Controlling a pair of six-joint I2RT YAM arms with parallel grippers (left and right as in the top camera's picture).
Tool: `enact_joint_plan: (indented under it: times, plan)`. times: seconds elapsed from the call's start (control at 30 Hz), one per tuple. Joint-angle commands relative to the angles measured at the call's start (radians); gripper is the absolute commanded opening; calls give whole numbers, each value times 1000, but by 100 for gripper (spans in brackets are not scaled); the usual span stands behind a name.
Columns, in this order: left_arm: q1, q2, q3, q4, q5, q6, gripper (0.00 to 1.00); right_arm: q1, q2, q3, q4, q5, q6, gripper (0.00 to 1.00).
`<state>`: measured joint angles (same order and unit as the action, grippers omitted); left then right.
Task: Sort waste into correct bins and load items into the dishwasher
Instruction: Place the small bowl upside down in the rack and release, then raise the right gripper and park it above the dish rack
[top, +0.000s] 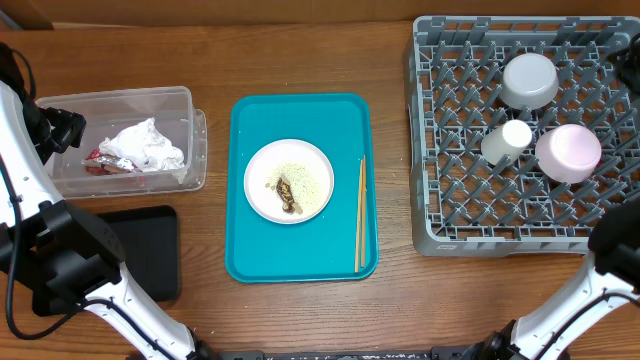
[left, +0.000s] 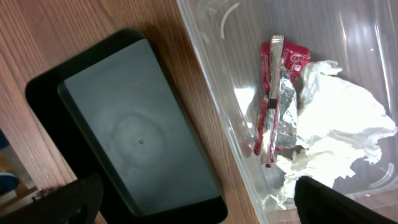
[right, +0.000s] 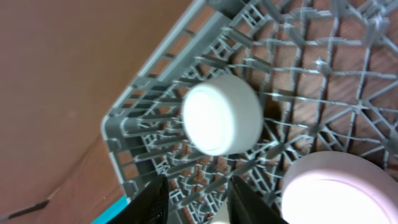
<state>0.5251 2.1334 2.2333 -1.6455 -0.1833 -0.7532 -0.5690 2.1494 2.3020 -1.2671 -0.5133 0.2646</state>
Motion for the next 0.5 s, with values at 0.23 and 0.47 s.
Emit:
enact_joint_plan:
  times: [0.23,0.47]
  plan:
    - [-4,-39,1,2,0,-10,100,226,15,-25,56,305,23,12]
    - [-4,-39,1,2,0,-10,100,345,44,-25,29,241,-6,4]
